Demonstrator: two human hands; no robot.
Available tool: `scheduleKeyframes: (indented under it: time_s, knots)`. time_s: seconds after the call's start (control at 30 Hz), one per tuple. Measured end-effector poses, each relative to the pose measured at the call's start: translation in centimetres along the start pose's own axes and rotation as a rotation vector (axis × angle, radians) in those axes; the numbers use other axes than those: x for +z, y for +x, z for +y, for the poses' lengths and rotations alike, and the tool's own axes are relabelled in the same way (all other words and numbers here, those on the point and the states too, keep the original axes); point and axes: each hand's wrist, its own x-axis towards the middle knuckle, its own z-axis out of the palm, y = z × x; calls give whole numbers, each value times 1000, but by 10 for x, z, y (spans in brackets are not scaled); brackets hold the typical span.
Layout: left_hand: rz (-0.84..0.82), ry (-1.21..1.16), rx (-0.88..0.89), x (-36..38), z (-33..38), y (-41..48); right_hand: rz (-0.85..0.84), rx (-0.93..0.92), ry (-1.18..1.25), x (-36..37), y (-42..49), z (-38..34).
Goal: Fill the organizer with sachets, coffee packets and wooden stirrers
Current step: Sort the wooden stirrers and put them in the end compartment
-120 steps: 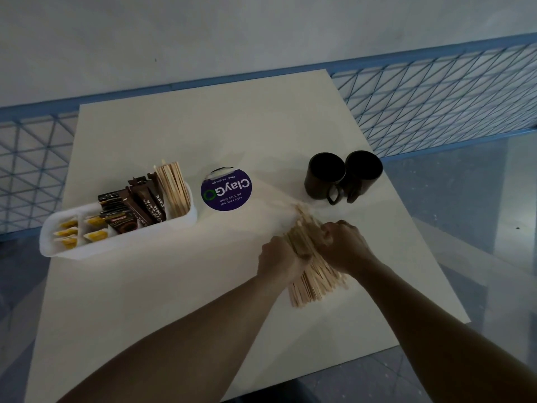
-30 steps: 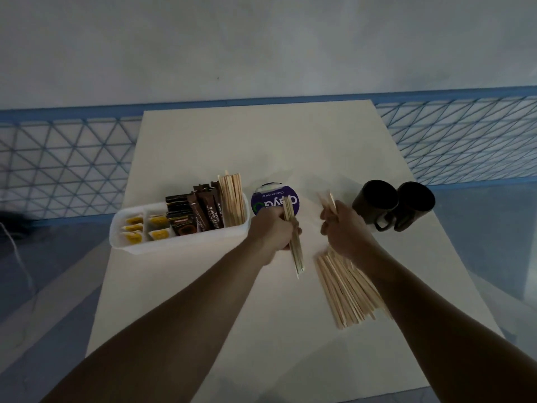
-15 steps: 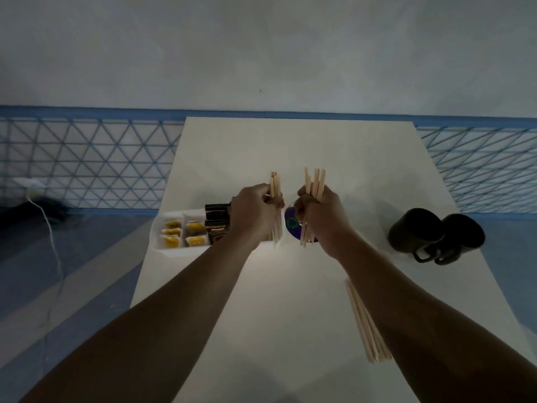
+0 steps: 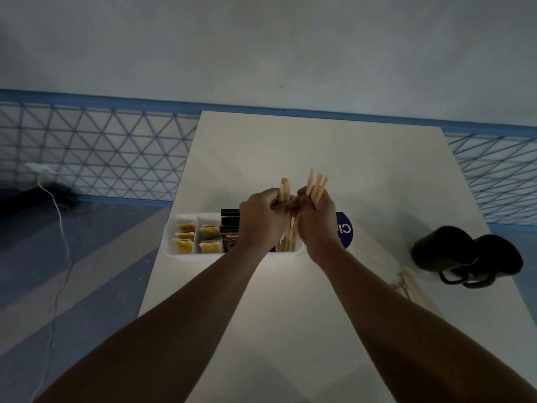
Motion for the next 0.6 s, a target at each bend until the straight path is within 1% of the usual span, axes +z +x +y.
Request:
scheduleKeyframes:
  time_s: [0.1,0.2,0.4,0.6]
  knots:
    - [-17,34,-39,3,-4,3,-52,29,23,3,0,8]
    - [-19,81,-57,4,-6,6,-84,37,-44,4,-3,12]
    - [-11,9,-41,1,-2,8,-50,-5,-95,4,-3,11]
    - [-4,18,-28,-1,-1,10,-47,-15,-130,1,-1,7]
